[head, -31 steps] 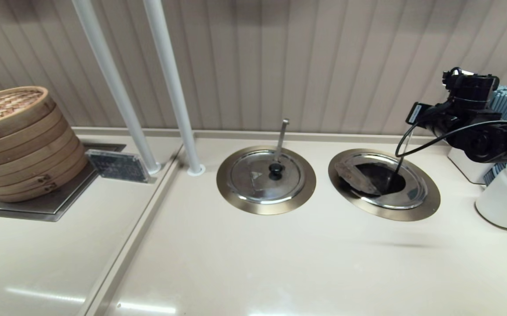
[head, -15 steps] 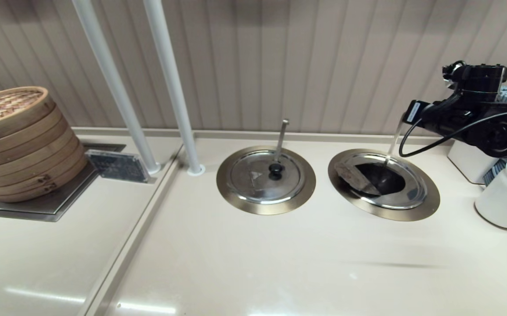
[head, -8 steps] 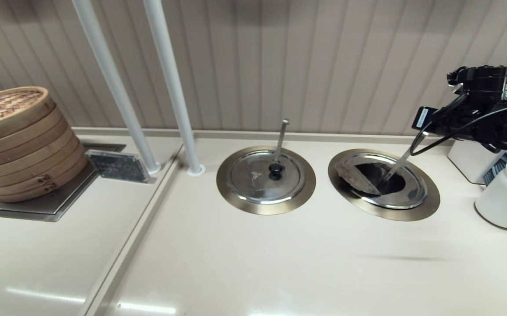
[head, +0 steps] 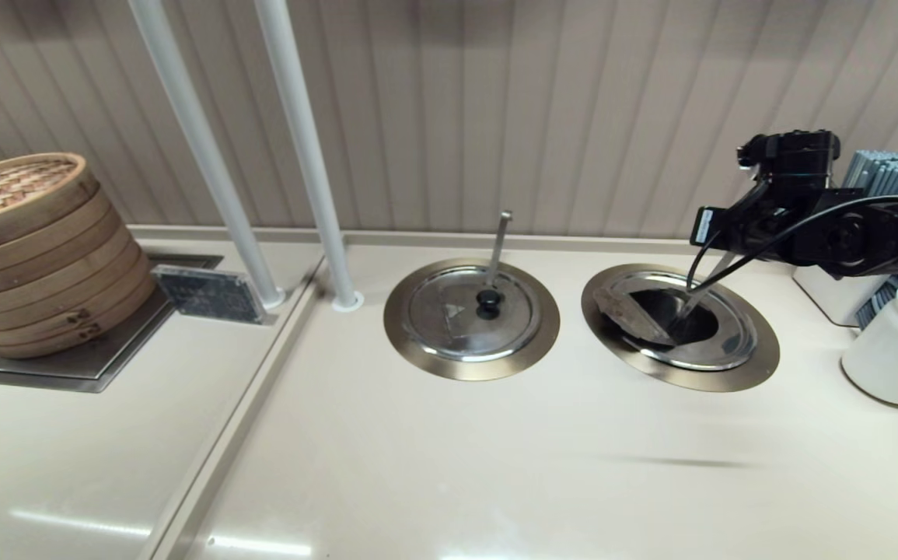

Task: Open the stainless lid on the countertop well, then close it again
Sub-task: Stir with a spoon

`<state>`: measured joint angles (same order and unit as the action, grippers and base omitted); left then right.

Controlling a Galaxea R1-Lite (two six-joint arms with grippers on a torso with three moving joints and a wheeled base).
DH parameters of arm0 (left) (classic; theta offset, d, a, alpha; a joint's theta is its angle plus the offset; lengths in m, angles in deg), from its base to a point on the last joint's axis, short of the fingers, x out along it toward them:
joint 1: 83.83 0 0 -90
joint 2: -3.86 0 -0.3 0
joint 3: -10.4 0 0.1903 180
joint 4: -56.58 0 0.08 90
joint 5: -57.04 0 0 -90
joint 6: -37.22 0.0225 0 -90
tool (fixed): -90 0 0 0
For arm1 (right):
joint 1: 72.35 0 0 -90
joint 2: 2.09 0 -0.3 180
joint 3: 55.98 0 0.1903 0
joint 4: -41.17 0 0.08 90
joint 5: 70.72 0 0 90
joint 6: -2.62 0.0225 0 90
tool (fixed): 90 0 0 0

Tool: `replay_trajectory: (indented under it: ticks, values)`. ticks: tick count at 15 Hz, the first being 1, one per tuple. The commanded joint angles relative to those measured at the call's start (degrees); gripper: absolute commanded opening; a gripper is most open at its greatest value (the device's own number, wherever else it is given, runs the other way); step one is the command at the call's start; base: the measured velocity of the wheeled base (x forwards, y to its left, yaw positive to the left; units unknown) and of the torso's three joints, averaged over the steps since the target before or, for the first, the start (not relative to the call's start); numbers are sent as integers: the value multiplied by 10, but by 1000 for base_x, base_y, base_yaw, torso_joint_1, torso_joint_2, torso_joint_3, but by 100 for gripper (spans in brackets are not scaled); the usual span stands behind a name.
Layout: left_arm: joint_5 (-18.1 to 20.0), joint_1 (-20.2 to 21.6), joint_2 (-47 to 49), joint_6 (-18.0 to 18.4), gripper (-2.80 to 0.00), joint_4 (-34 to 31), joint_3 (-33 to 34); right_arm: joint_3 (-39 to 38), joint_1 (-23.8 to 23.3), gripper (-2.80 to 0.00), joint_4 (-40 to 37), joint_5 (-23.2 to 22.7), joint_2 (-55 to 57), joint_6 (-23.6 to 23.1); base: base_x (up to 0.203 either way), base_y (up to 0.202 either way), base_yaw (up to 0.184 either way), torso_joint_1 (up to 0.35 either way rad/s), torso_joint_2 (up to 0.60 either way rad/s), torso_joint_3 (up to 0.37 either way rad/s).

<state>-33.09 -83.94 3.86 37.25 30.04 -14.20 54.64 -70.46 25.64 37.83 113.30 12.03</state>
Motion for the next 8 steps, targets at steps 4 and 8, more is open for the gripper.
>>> replay_trajectory:
  ticks: [4,8]
  values:
    - [0,0,0,0,-280,0,0,3,3,-280,-2,44,45,-30,0,0,0,0,0,0]
    - [0,0,0,0,-280,0,0,60,-48,-280,1,43,98,-45,0,0,0,0,0,0]
